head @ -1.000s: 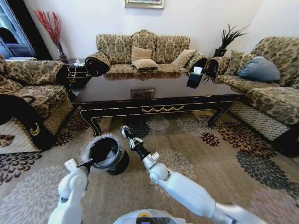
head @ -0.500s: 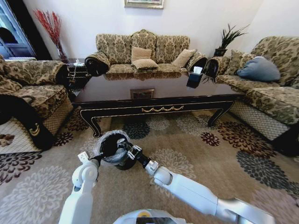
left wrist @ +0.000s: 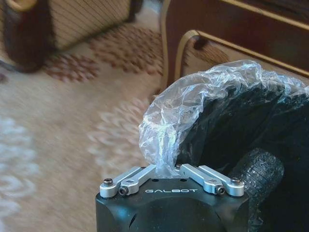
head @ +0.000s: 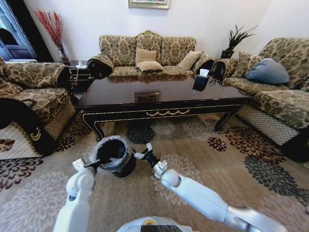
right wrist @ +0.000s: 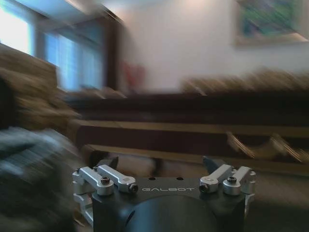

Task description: Move to the front of the table and pick up the trash from the floor, then place it into the trash bin.

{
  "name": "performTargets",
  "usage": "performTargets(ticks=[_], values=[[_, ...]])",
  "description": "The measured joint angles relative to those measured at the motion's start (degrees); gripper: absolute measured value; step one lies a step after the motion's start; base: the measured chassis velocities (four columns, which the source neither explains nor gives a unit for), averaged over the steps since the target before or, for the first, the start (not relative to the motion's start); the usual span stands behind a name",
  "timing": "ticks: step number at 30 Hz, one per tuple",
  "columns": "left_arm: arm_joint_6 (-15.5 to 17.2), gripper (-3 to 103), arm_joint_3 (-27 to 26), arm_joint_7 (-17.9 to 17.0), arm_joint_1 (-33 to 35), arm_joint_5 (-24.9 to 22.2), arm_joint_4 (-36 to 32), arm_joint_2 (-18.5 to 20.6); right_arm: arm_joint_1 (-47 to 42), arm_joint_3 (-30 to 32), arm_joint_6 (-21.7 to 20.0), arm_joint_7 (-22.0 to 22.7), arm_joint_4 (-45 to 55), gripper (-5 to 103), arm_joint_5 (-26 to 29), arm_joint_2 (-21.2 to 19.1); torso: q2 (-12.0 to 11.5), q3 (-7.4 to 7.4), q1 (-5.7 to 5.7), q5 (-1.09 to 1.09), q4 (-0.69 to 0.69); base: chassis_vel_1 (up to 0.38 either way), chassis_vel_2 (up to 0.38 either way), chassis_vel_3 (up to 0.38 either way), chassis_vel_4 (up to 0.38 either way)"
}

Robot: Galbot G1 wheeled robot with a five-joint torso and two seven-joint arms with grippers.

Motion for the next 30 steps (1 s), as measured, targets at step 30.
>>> performTargets(ticks=[30], values=[[0.0,2,-6.2,-0.3,5.4,-4.2,-8.3,1.6,-4.3,5.9,-35.0,38.5,-8.6,100,42.6,13.0,0.0,-0.01,0.00,-0.01,-0.01,0.000,0.000,0.000,0.000]])
